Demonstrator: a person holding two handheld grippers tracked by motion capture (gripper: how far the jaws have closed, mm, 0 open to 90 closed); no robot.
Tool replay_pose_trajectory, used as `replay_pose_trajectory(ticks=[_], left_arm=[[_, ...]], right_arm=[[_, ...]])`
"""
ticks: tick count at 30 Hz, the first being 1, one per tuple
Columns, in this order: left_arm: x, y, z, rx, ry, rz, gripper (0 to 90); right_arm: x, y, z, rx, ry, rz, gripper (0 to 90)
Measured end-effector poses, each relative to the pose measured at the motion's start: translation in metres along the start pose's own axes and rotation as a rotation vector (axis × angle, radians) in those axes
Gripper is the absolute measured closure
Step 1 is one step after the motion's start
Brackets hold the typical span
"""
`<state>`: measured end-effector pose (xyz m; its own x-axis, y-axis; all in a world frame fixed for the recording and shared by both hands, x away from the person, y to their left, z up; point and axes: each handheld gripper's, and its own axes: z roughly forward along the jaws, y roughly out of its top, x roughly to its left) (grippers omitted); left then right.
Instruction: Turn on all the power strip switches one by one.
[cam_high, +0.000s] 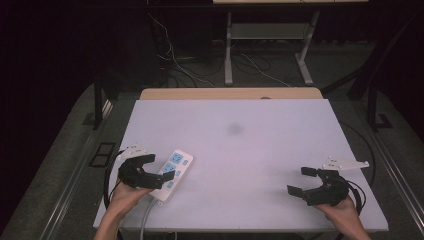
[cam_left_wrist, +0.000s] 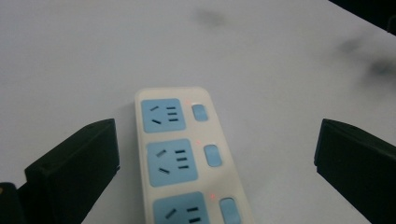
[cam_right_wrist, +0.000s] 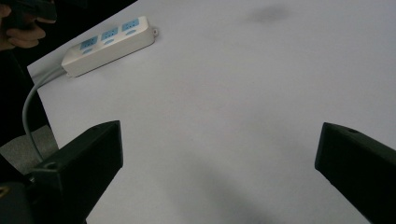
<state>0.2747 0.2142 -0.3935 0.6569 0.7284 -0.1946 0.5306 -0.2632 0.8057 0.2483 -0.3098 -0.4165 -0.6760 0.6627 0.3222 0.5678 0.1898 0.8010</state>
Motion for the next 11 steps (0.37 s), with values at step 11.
replay_pose_trajectory(ticks=[11], left_arm=[[-0.013, -0.021, 0.004, -0.041, -0.002, 0.026, 0.0]], right_arm=[[0.003, -0.002, 0.0, 0.004, 0.004, -0.003, 0.7]])
